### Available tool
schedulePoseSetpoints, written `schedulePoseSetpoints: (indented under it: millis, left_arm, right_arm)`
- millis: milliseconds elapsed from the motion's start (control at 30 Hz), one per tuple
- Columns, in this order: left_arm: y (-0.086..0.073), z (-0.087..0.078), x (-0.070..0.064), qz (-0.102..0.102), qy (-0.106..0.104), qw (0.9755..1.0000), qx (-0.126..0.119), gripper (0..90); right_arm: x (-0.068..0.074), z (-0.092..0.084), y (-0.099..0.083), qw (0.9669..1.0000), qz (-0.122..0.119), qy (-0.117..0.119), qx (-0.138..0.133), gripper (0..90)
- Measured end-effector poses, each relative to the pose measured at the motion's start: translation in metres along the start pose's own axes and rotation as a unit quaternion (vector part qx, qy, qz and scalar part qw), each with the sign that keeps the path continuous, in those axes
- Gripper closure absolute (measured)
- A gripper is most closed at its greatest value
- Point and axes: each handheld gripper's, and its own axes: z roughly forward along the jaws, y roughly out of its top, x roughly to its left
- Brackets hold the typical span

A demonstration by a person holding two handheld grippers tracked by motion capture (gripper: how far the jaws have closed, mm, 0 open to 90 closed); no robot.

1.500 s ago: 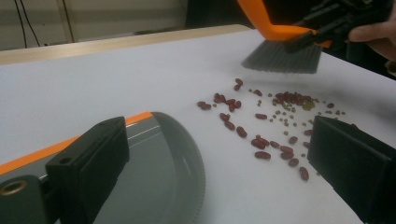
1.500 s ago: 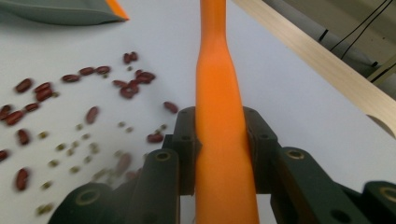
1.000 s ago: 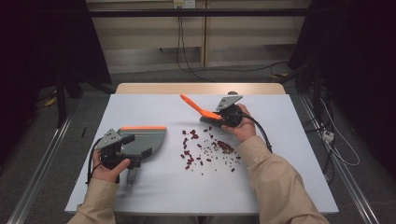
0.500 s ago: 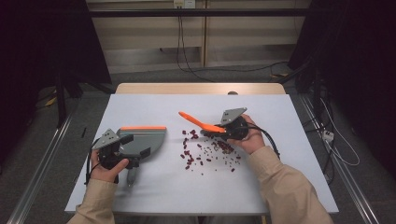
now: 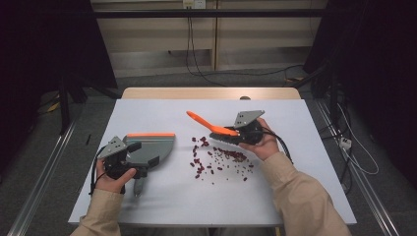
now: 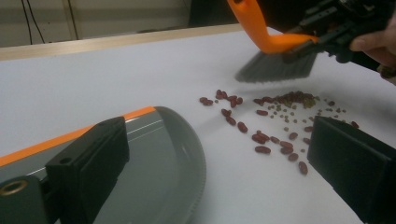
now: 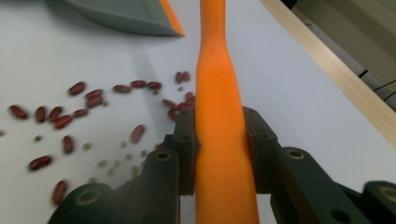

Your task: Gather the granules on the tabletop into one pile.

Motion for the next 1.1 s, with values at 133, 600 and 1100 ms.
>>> schedulePoseSetpoints:
  millis: [133,600,1100]
  left_arm:
    - [-0.001,0.000,0.002,-0.005,-0.002,1.0000,-0.001,5.4]
    - [-0.002,-0.001,0.004,-0.008,0.003,1.0000,0.001,5.4]
    - [-0.003,-0.001,0.004,-0.007,0.007,1.0000,0.002,5.4]
  right_arm:
    - [-0.015,0.017,0.005,1.0000,0.007,-0.005,-0.002,71.3]
    - [-0.024,0.076,0.023,0.9998,-0.008,0.010,-0.016,71.3]
    - [0.008,0.055,0.018,0.9944,-0.057,0.089,0.002,71.2]
